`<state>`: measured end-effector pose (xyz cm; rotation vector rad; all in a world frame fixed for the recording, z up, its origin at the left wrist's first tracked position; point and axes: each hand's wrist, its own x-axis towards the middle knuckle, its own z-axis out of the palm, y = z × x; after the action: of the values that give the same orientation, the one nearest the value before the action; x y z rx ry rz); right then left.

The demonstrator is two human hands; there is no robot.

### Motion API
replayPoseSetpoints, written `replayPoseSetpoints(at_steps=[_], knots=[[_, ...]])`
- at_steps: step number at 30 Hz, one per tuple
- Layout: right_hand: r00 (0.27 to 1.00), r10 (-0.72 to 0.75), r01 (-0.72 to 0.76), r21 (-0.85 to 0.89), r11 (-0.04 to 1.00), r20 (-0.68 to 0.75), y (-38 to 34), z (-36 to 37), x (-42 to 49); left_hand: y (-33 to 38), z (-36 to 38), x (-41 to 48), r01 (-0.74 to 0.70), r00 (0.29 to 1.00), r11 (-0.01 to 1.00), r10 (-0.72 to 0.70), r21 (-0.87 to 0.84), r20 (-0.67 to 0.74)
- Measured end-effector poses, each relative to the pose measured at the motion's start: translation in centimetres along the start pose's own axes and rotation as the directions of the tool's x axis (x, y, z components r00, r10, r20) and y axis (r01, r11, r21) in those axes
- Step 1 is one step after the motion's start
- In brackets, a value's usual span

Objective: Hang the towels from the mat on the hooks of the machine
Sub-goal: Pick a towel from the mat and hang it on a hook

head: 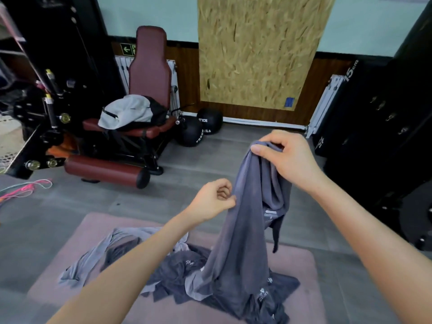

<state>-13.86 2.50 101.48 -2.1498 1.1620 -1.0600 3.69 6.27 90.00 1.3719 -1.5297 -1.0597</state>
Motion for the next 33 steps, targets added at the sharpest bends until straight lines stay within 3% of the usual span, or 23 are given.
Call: replayPoseSetpoints(at_steps=[2,8,10,12,13,15,18,21,24,27,29,33], knots=[[0.998,-0.003,0.005,0.031,1.000,-0.061,-0.8,-1.0,0.3,-1.6,1.9,0.3,-0.002,0.999,0.999,0.004,0.033,-0.050],[0.948,0.055,-0.050,0.024,0.998,-0.312,-1.0,-6.3,1.1,-6.9,6.3,-0.3,0.152,0.986,0.987,-0.148,-0.044,0.070],[0.942,0.065,-0.132,-0.184,0.974,-0.328,0.4,-7.5,0.8,-7.1,6.3,0.0,0.161,0.987,0.982,-0.160,-0.098,0.014],[0.945,0.121,-0.256,-0.461,0.850,-0.303,2.0,-7.9,-0.3,-6.1,5.6,0.9,0.130,0.988,0.985,-0.138,-0.112,-0.070],[0.946,0.144,-0.288,-0.554,0.781,-0.289,2.7,-7.7,-1.1,-5.2,5.2,1.4,0.110,0.990,0.991,-0.116,-0.074,-0.084],[0.966,0.159,-0.252,-0.605,0.755,-0.204,3.6,-6.2,-3.0,-2.8,4.5,2.5,0.052,0.998,0.996,-0.049,0.070,-0.043],[0.984,0.167,-0.108,-0.539,0.835,0.062,4.2,-2.3,-5.3,1.2,3.9,3.2,-0.107,0.990,0.950,0.074,0.294,0.119],[0.958,0.214,-0.119,-0.411,0.904,0.192,4.8,0.4,-6.3,3.8,3.3,3.4,-0.201,0.974,0.897,0.140,0.393,0.177],[0.934,0.259,-0.230,-0.140,0.963,0.247,5.6,1.1,-5.9,4.7,1.6,3.4,-0.134,0.975,0.962,0.085,0.238,0.204],[0.905,0.222,-0.237,-0.003,0.971,0.363,5.6,2.1,-5.4,5.1,0.4,2.8,-0.083,0.952,0.982,0.028,0.169,0.304],[0.918,0.206,-0.224,0.015,0.974,0.338,5.3,2.6,-5.0,5.2,-0.4,2.4,-0.055,0.955,0.988,0.010,0.144,0.298],[0.968,0.156,-0.145,-0.068,0.987,0.196,4.2,3.3,-4.5,3.4,-1.8,0.9,0.070,0.986,0.998,-0.068,-0.009,0.149]])
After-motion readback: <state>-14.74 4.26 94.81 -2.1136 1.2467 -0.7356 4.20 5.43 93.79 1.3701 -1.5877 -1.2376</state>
